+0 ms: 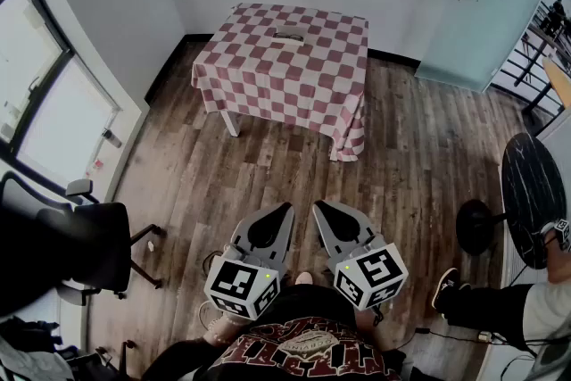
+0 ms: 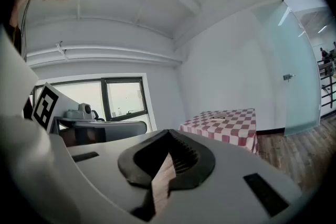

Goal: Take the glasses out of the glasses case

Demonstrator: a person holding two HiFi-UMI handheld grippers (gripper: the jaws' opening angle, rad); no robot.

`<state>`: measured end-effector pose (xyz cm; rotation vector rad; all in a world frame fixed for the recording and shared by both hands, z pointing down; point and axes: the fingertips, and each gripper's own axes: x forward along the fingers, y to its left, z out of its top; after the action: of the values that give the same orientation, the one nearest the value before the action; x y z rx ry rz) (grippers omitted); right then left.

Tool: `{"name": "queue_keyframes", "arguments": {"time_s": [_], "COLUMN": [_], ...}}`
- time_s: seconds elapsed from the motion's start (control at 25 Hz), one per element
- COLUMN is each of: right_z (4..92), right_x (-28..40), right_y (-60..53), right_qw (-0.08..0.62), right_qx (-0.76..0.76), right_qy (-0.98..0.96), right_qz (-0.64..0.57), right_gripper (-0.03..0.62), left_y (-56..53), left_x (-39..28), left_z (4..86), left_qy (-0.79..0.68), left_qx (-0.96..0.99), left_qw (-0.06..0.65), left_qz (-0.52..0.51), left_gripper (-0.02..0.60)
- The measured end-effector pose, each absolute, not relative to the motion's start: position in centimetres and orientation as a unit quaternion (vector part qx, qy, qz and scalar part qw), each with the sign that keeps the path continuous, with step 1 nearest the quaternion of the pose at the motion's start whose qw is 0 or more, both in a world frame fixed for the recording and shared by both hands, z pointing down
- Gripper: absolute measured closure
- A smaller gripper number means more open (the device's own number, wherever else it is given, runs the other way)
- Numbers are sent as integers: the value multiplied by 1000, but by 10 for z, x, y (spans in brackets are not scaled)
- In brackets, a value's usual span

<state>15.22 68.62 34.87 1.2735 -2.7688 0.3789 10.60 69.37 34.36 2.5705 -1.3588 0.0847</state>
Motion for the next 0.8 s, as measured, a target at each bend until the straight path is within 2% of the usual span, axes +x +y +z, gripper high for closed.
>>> {"name": "queue_keyframes", "arguments": {"time_s": [0.8], "right_z": [358], "right_x": [152], "right_y": [681], "right_qw": [24], "right_qx": [389], "right_qy": [-911], "right_qz": [137], "right_gripper": [574], "left_y": [688], "left_x": [105], "left_z": [361], "left_qy": [-472], "left_qx": [870], "left_qw": [137], "left_qz": [28], "left_gripper": [572]}}
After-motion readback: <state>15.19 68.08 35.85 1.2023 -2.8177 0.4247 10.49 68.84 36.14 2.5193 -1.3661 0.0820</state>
